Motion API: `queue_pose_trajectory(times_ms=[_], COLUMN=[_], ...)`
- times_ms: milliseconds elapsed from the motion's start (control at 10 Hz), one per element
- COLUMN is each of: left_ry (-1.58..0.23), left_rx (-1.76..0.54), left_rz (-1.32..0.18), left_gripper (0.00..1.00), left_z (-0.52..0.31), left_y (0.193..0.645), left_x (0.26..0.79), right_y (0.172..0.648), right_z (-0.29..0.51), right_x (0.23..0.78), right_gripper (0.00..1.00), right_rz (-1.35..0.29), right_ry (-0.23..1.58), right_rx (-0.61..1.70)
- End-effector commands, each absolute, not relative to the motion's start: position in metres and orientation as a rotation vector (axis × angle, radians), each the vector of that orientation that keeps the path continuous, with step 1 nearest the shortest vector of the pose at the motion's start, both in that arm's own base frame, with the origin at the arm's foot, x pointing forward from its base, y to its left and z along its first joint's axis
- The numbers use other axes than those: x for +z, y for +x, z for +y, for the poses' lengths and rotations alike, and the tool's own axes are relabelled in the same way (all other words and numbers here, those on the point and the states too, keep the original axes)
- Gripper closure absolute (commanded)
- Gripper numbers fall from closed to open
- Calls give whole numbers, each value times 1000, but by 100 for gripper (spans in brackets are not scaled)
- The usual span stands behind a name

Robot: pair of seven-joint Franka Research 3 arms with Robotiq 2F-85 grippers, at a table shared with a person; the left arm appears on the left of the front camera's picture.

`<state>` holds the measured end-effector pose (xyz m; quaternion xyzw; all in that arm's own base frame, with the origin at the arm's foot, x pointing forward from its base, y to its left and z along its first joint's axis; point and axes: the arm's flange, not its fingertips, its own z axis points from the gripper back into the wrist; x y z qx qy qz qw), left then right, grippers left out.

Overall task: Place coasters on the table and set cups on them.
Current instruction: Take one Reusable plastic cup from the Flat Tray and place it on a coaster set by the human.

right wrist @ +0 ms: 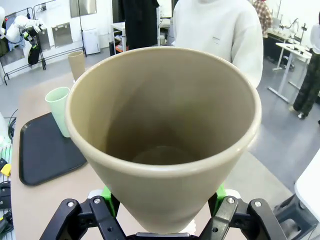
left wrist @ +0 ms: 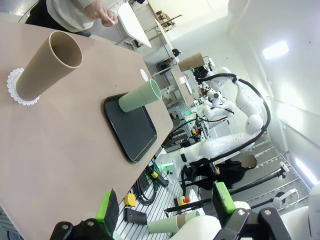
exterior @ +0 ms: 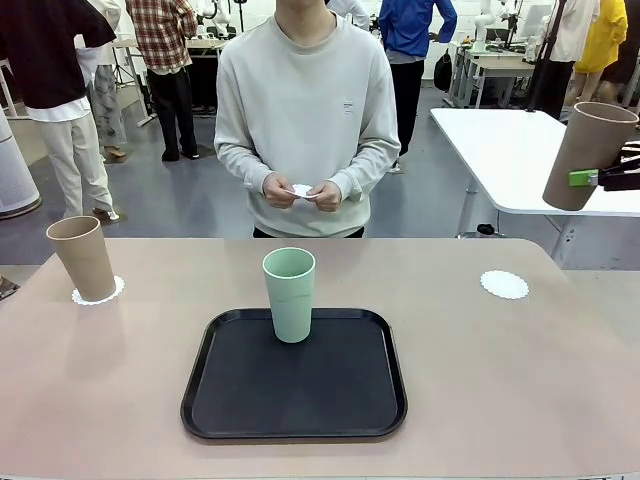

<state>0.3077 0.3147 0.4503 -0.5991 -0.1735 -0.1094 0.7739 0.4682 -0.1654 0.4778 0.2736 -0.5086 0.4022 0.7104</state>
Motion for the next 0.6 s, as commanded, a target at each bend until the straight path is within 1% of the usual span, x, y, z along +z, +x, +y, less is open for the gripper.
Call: queue_pose_trajectory(times_ms=[0,300,500], left_ry=[-1307,-1307,-1307], left_rx=[-238,-238,-238], left_rz=[-380,-380,-380], left_gripper=[0,0,0], left_z=[315,315,315], left_y=[306,306,306], left_x=[452,452,452], right_y=[468,468,499], right_z=[-166,-167,-149], right_x=[478,478,433], right_gripper=[18,18,18], right_rz=[-1130,-1129,-1101], right_ry=[599,604,664], right_rx=[903,892,952])
